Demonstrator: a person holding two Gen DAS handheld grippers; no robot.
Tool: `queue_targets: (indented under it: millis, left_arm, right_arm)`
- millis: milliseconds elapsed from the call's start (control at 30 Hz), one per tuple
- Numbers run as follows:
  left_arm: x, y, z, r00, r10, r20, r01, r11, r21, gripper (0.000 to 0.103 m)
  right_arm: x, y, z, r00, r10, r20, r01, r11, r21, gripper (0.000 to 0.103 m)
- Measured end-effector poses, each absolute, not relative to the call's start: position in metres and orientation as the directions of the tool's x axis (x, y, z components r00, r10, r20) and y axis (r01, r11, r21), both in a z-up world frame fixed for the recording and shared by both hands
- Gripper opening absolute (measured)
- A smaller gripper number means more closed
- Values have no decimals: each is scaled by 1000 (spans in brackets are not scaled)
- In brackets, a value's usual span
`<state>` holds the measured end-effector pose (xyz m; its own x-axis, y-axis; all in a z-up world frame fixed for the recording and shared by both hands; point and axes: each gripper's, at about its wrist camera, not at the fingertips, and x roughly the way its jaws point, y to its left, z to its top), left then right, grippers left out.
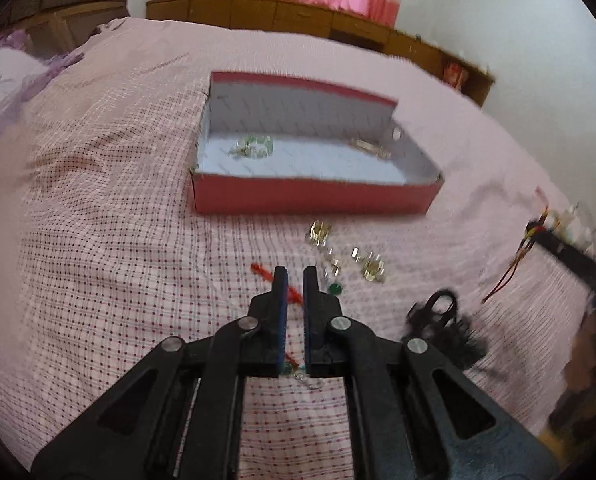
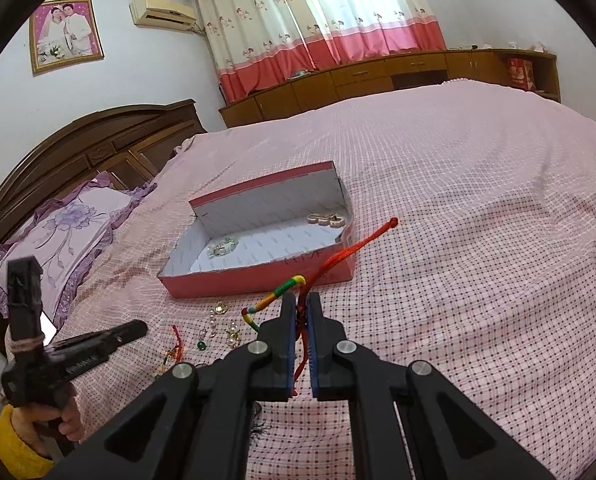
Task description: Organize jewelry
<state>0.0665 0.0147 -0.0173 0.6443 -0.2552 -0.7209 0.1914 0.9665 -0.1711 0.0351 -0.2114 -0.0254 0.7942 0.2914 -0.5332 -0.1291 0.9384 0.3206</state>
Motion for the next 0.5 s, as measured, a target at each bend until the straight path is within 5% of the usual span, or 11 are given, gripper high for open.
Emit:
queue_targets:
  millis: [133, 500]
  left_arm:
    - [68, 12, -32, 611, -242, -753, 186, 969, -161, 14]
    - [86, 7, -70, 571, -188, -799, 151, 981, -123, 16]
  right_arm:
    - [34, -212, -28, 791, 290, -539, -125, 939, 322, 6]
    - [35, -220, -32, 783, 294, -548, -114, 934, 337, 6]
